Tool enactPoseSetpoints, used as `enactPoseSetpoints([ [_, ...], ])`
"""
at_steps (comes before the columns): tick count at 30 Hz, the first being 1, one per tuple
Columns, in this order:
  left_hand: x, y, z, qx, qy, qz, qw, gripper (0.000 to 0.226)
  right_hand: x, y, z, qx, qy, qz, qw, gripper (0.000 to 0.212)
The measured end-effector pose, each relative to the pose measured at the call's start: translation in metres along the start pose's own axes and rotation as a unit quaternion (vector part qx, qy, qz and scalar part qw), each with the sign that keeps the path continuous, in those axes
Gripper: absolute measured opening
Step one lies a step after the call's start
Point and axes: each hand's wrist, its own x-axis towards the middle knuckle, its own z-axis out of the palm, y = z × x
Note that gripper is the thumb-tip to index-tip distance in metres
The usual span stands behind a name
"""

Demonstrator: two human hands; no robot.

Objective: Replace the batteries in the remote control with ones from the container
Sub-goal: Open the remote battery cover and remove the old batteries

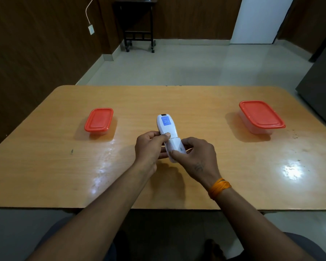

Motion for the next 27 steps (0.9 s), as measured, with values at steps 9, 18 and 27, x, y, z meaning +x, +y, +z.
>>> enactPoseSetpoints([
  [9, 0.019, -0.006, -0.006, 0.067, 0.002, -0.054, 0.996, 0.027, 0.019, 0.026, -0.025, -0.102, 0.038, 0.069, 0.992, 0.041],
  [18, 0.02, -0.008, -0.013, 0.208, 0.007, -0.035, 0.978, 0.022, 0.02, 0.046, -0.013, -0.204, -0.005, 0.065, 0.977, 0.04],
  [27, 0.016, -0.004, -0.02, 0.299, 0.027, 0.002, 0.954, 0.033, 0.017, 0.046, -0.011, -0.234, -0.002, 0.045, 0.971, 0.048],
])
